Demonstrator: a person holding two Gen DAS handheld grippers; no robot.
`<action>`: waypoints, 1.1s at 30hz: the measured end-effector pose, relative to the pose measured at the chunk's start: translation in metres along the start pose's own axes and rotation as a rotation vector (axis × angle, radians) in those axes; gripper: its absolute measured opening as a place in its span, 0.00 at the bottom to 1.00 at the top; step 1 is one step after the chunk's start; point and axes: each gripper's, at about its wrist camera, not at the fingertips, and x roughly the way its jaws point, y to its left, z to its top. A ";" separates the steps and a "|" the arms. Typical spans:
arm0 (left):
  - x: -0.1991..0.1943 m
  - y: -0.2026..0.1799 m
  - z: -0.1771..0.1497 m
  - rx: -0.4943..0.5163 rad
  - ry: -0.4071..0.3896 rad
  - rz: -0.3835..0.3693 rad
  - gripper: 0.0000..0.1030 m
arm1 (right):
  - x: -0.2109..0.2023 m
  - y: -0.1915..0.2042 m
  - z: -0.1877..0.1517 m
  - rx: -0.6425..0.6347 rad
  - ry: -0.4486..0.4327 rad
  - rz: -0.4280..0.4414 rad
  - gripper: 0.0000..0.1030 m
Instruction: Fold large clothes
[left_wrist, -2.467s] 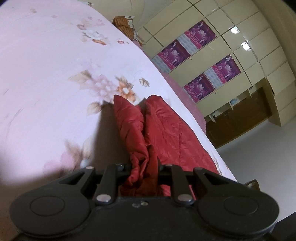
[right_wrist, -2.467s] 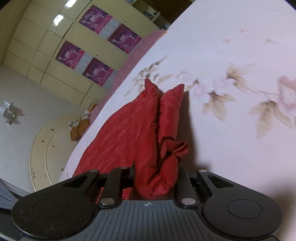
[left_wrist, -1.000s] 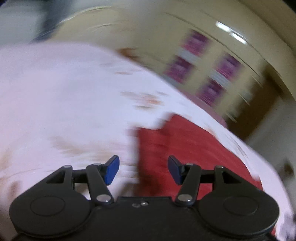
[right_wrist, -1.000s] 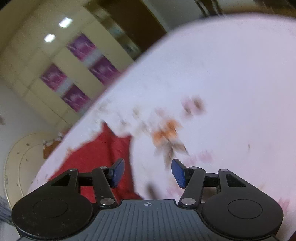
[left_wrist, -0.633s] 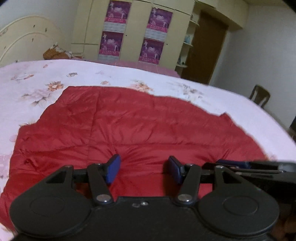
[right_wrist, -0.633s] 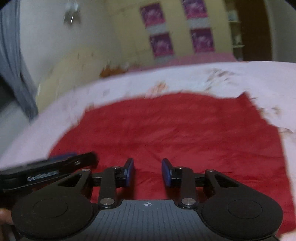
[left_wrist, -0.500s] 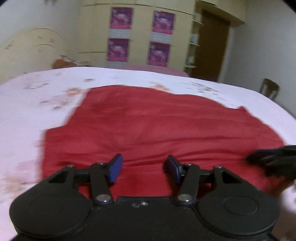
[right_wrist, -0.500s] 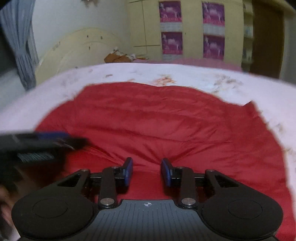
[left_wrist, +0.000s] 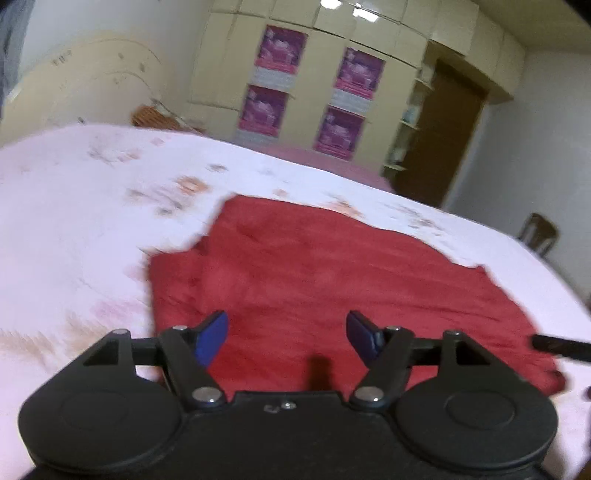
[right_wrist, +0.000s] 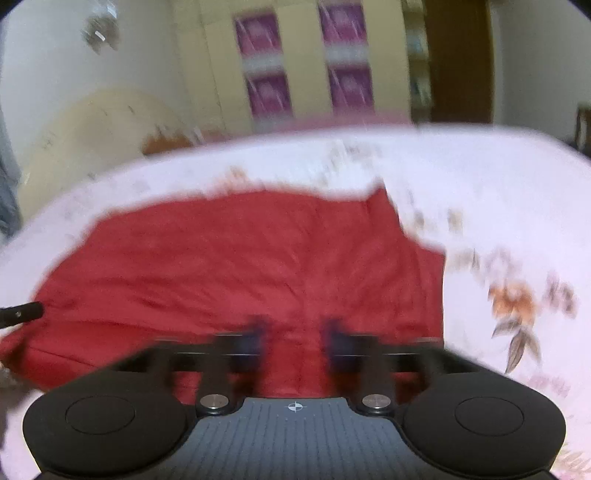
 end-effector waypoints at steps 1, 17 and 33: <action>0.001 -0.012 -0.005 0.036 0.014 -0.008 0.66 | -0.005 0.008 -0.006 -0.001 0.005 0.031 0.62; -0.049 0.028 -0.039 -0.160 0.015 0.132 0.75 | -0.039 -0.012 -0.046 0.015 0.031 -0.110 0.28; 0.014 0.078 -0.046 -0.690 -0.024 -0.107 0.32 | -0.010 0.058 0.010 0.034 0.046 0.132 0.01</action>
